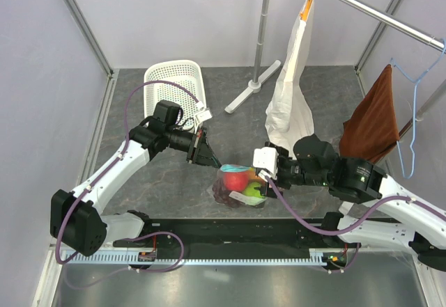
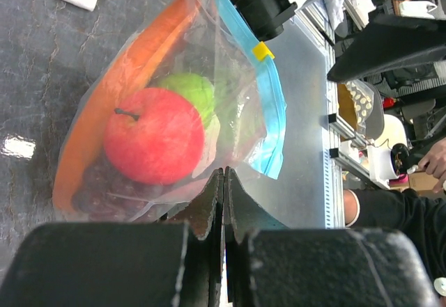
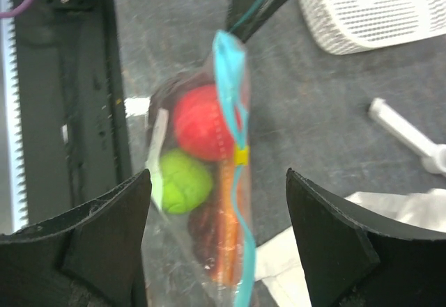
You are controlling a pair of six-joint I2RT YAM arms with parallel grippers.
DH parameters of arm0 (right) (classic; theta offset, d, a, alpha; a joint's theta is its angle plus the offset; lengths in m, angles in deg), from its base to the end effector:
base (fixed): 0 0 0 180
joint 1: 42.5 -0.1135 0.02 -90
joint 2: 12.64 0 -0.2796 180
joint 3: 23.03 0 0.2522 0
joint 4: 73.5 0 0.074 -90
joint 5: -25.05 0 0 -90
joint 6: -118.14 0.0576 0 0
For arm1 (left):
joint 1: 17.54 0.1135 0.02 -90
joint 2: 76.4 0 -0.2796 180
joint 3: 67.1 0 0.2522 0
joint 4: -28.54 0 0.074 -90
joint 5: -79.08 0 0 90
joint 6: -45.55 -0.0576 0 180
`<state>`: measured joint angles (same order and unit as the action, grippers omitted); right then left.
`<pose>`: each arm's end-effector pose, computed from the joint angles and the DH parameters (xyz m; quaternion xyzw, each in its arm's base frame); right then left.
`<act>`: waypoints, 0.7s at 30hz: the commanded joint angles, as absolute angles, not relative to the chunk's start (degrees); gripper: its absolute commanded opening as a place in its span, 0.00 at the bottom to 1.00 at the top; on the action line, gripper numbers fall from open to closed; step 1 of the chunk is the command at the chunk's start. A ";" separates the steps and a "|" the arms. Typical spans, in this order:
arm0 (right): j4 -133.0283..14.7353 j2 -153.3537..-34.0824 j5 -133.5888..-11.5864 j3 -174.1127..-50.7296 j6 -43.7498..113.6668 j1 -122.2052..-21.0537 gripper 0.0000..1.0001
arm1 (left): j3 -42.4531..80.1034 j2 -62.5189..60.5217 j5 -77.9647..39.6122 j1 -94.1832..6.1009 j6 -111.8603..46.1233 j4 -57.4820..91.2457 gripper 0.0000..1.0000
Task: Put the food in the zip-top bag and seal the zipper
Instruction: Zip the zipper food storage bag at the center of the board.
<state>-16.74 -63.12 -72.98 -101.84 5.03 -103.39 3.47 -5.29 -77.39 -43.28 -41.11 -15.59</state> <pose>0.0802 0.1606 0.3865 -0.6001 0.6129 0.2222 0.4636 0.2028 -0.1564 0.3075 0.3571 0.7161 -0.5705 0.1850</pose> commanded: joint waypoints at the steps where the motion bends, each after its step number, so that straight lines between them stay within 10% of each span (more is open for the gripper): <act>1: -12.80 -64.84 -76.91 -101.57 5.91 -103.32 0.85 | 4.66 -5.39 -77.36 -43.03 -44.01 -16.07 0.02; 10: -21.59 -65.81 -69.07 -93.48 3.62 -100.43 0.76 | 2.65 -7.94 -77.45 -43.03 -44.36 -16.25 0.02; 15: -23.09 -64.58 -70.75 -91.81 3.27 -98.75 0.22 | 3.25 -9.34 -77.01 -42.94 -47.16 -17.03 0.02; 17: -23.53 -64.23 -71.10 -92.33 3.18 -98.66 0.00 | 3.96 -10.92 -77.36 -42.33 -51.20 -18.43 0.23; 21: -23.71 -64.31 -71.80 -93.91 2.83 -98.66 0.00 | 6.06 -18.20 -73.16 -42.15 -65.42 -23.01 0.48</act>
<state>-20.26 -65.30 -70.71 -91.66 3.26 -98.84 2.60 -11.04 -76.26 -42.51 -49.99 -19.02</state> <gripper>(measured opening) 0.011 0.410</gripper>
